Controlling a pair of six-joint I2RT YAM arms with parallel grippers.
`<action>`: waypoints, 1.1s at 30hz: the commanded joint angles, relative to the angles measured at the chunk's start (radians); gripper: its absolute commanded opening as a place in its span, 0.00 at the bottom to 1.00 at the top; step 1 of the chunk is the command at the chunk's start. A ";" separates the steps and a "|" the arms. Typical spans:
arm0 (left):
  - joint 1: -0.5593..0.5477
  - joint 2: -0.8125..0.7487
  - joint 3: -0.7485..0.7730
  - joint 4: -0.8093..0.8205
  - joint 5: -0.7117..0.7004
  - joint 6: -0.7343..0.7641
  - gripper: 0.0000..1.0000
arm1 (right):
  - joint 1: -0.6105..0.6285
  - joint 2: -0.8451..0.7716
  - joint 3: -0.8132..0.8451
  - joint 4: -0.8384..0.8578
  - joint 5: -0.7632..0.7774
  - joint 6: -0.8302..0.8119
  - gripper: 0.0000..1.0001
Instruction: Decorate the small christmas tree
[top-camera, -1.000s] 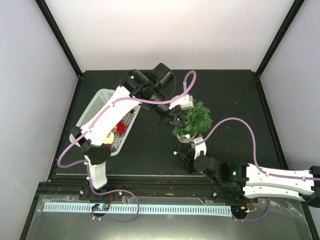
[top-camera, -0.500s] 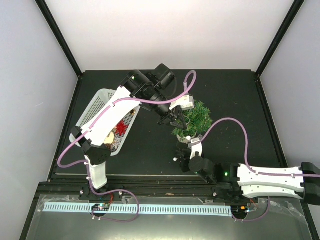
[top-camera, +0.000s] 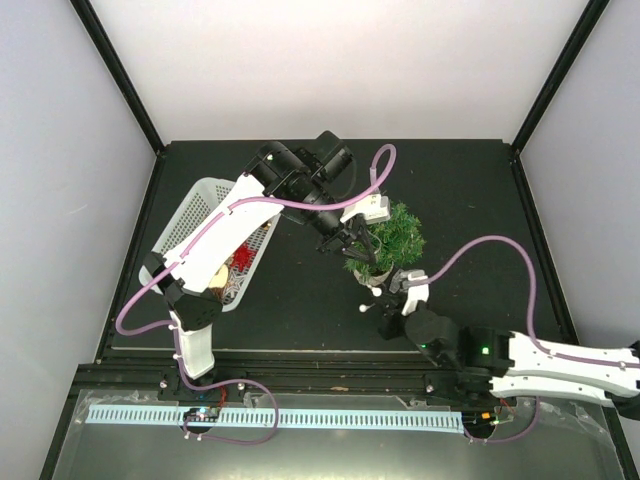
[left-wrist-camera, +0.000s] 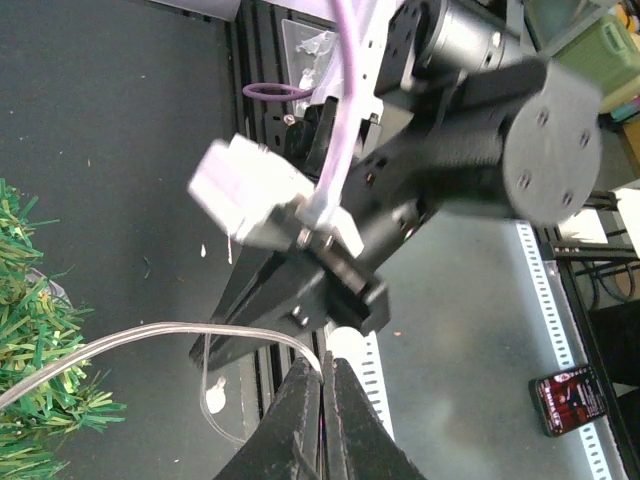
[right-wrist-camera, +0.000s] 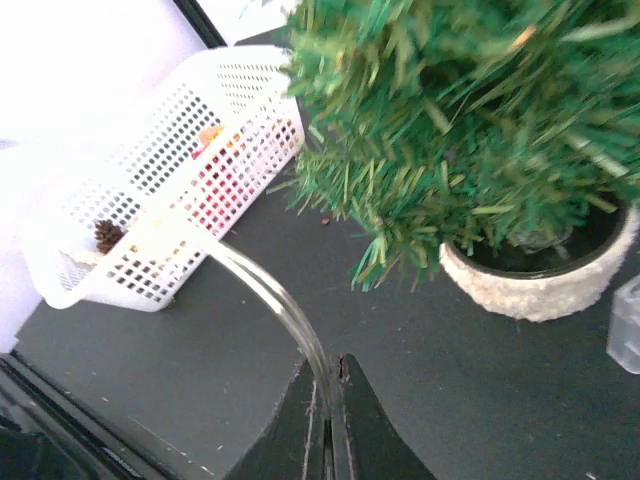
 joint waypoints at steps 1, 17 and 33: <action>0.000 0.011 0.036 -0.013 -0.014 -0.005 0.01 | 0.004 -0.132 0.070 -0.222 0.046 0.016 0.01; 0.075 0.047 0.028 0.012 -0.135 -0.034 0.08 | 0.005 -0.154 0.393 -0.808 0.026 0.221 0.01; 0.076 0.038 -0.017 -0.013 -0.168 0.004 0.21 | -0.016 0.055 0.879 -1.255 0.239 0.430 0.01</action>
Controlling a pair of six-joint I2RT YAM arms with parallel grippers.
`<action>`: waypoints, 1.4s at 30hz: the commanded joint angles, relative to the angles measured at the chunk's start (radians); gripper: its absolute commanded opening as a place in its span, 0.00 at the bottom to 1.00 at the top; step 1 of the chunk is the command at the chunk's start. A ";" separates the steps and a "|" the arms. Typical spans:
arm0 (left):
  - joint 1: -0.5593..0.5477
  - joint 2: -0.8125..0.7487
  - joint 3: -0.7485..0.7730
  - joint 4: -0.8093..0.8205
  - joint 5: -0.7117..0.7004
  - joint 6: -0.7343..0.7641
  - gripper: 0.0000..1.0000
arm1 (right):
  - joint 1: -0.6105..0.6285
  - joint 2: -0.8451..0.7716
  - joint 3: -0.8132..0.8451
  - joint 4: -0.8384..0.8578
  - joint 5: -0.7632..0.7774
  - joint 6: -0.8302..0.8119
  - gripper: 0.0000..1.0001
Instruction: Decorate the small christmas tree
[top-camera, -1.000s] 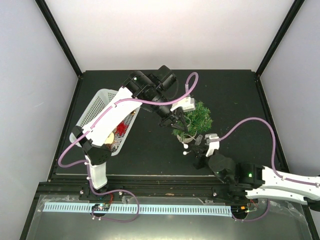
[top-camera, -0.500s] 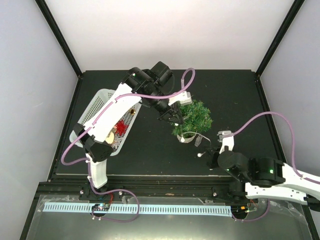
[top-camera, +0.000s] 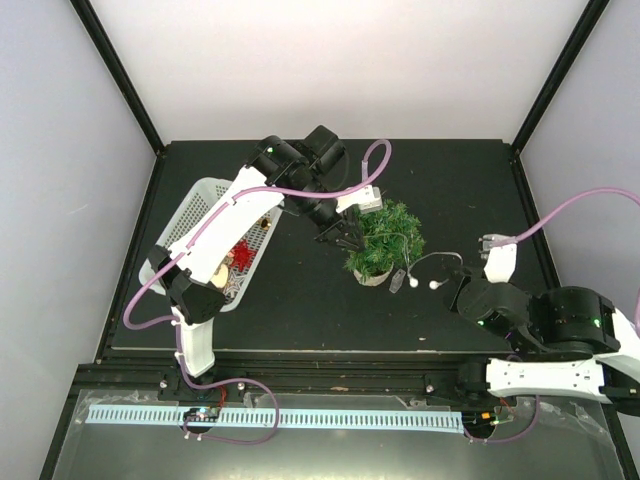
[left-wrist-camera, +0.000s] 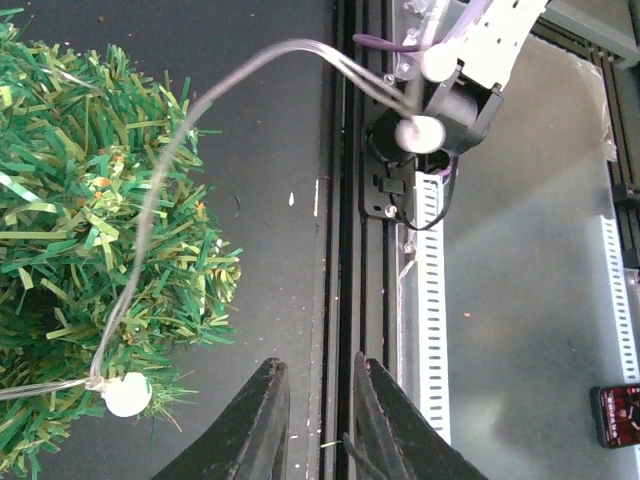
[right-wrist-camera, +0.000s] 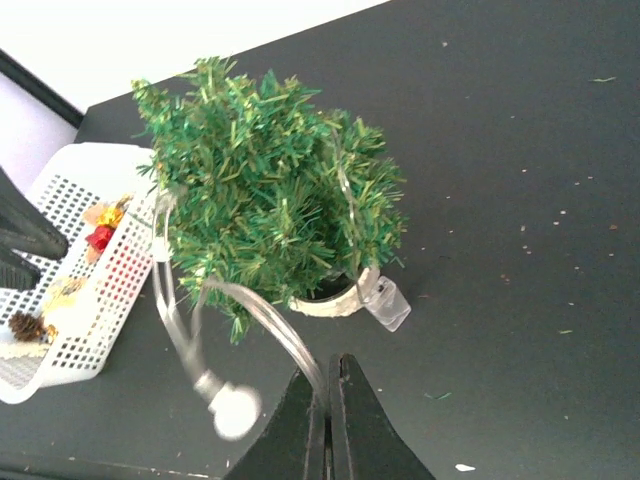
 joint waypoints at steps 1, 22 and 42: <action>0.000 -0.001 -0.004 -0.016 -0.043 0.020 0.22 | -0.027 0.006 0.053 -0.097 0.082 0.062 0.01; 0.050 -0.040 -0.051 0.143 -0.157 -0.034 0.25 | -0.559 0.226 0.190 -0.005 -0.337 -0.271 0.01; 0.012 -0.165 -0.335 0.262 -0.130 0.013 0.27 | -1.079 0.473 0.352 0.022 -0.609 -0.500 0.01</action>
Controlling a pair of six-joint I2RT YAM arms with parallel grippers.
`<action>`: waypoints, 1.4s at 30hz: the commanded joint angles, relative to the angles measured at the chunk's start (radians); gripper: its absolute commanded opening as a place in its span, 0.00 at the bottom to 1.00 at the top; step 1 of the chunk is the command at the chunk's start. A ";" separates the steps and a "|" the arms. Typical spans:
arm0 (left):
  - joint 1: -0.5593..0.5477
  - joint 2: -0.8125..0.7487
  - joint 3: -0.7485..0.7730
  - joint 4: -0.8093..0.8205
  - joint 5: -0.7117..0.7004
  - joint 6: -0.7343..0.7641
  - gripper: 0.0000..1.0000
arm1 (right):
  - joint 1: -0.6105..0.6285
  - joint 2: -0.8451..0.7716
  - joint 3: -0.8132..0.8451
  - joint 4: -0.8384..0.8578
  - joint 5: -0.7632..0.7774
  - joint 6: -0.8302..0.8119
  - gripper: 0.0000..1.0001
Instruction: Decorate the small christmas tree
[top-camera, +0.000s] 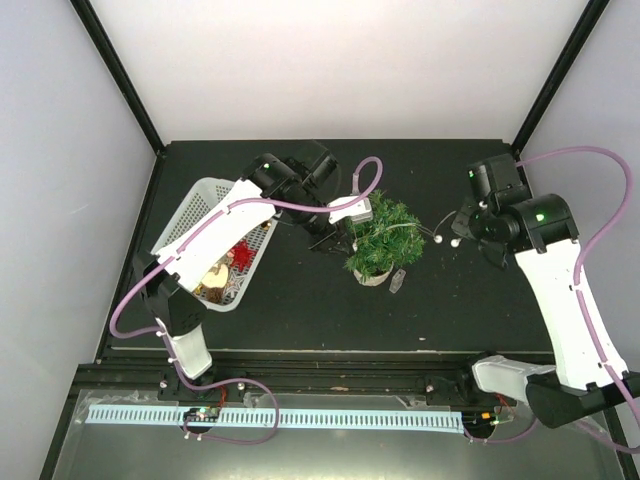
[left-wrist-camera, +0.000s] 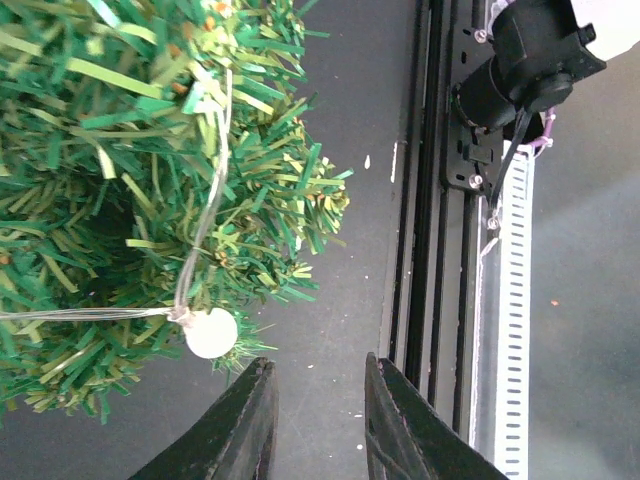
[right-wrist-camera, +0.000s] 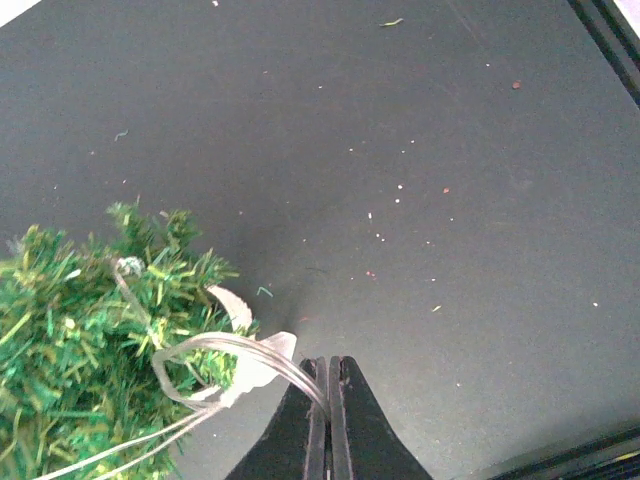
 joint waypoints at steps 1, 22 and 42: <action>-0.013 -0.041 -0.032 0.051 0.002 0.022 0.27 | -0.099 0.032 0.037 0.031 -0.083 -0.066 0.01; 0.031 -0.139 -0.071 0.099 -0.106 0.009 0.27 | -0.163 0.482 0.412 0.045 -0.016 -0.102 0.01; 0.063 -0.157 -0.074 0.156 -0.170 -0.049 0.29 | -0.155 0.679 0.629 0.131 -0.159 -0.184 0.01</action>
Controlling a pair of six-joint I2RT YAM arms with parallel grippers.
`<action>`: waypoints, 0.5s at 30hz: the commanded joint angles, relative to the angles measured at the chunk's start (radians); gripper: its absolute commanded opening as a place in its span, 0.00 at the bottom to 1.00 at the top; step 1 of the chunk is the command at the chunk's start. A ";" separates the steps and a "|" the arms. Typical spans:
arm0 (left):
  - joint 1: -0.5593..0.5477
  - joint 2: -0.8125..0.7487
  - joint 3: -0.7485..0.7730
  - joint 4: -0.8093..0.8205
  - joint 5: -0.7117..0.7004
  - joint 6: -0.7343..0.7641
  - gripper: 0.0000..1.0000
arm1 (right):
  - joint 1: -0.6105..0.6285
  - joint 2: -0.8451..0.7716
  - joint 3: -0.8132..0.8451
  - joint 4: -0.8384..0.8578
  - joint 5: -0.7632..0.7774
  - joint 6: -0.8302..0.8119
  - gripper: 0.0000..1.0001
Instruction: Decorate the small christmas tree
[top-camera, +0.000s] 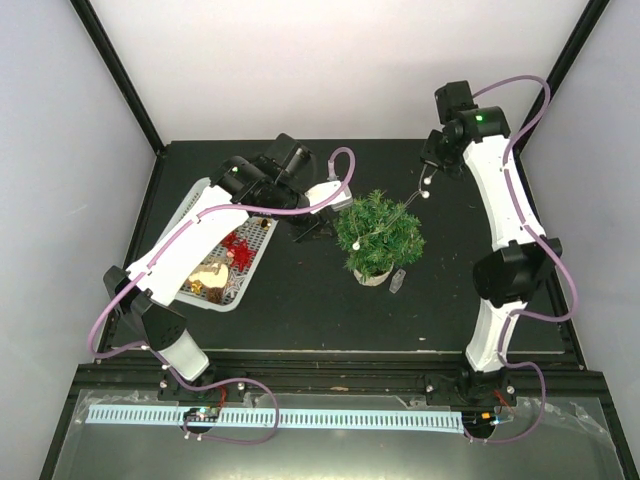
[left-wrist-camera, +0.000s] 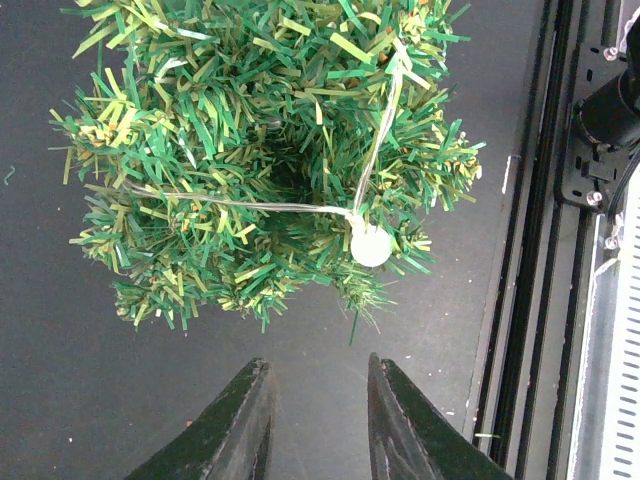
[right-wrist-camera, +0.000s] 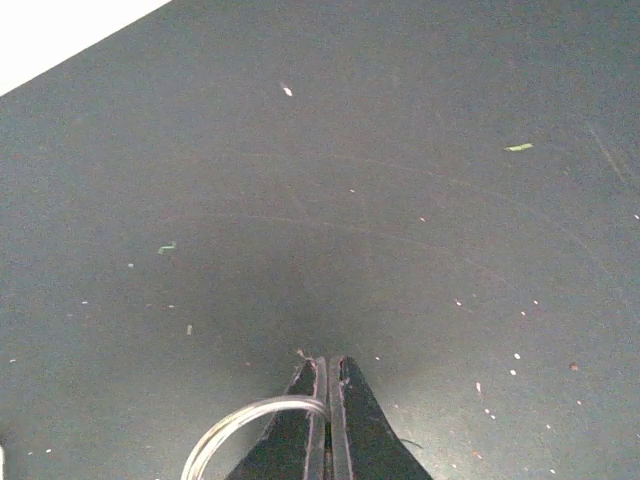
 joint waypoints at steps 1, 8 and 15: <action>0.003 -0.007 0.036 0.039 -0.007 -0.026 0.29 | 0.008 -0.101 -0.002 0.073 -0.074 -0.042 0.01; 0.004 -0.002 0.037 0.051 0.000 -0.022 0.28 | 0.053 -0.436 -0.190 0.219 -0.180 -0.117 0.01; 0.003 0.034 0.133 0.059 0.034 -0.032 0.29 | 0.195 -0.690 -0.372 0.260 -0.299 -0.255 0.01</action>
